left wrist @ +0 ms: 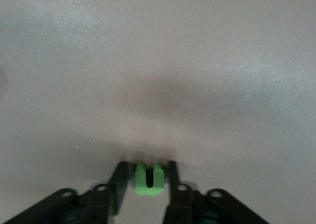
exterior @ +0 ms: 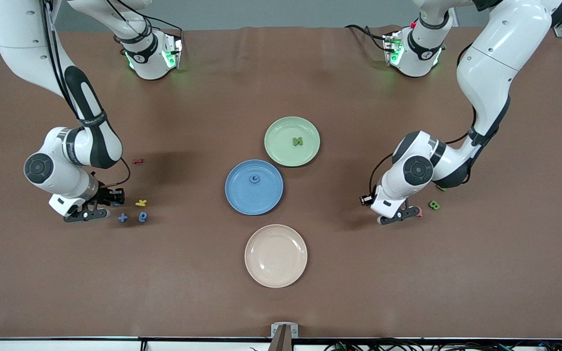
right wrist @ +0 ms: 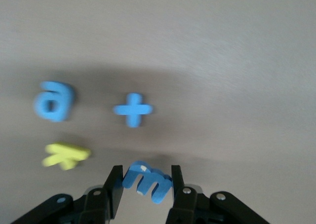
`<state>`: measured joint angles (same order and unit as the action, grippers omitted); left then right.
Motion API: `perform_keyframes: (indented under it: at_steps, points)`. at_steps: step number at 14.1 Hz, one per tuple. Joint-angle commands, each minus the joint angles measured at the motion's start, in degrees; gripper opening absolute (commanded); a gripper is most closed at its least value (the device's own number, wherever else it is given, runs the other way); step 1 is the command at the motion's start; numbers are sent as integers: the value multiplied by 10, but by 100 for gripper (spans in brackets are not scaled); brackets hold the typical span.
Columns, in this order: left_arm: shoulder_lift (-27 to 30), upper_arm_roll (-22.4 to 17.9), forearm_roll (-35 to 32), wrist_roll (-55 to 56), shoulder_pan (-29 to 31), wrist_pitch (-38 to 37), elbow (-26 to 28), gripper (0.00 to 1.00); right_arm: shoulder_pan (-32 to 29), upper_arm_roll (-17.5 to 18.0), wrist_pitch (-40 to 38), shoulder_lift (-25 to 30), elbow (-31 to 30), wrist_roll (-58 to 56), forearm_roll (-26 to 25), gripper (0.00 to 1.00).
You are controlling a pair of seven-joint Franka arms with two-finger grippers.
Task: Sort letters by color into matching plates
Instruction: 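Grasp the green u with the left gripper while the right gripper grasps the m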
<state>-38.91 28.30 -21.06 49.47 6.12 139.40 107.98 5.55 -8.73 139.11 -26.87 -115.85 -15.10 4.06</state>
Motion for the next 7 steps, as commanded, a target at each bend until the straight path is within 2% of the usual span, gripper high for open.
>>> perform_keyframes:
  at_steps: [1,2,5,7]
  points:
    - [-3,3,-12,4,0,-2,-6,9,22,2,-114,25,63,11,-7,27]
    - [-2,3,-13,4,0,-3,-6,1,33,1,-155,23,94,16,-7,27]
    - [21,6,-14,8,2,-16,-3,0,80,2,-200,23,141,28,-5,27]
    - [42,22,-14,10,2,-54,-7,0,130,2,-200,22,153,117,-4,27]
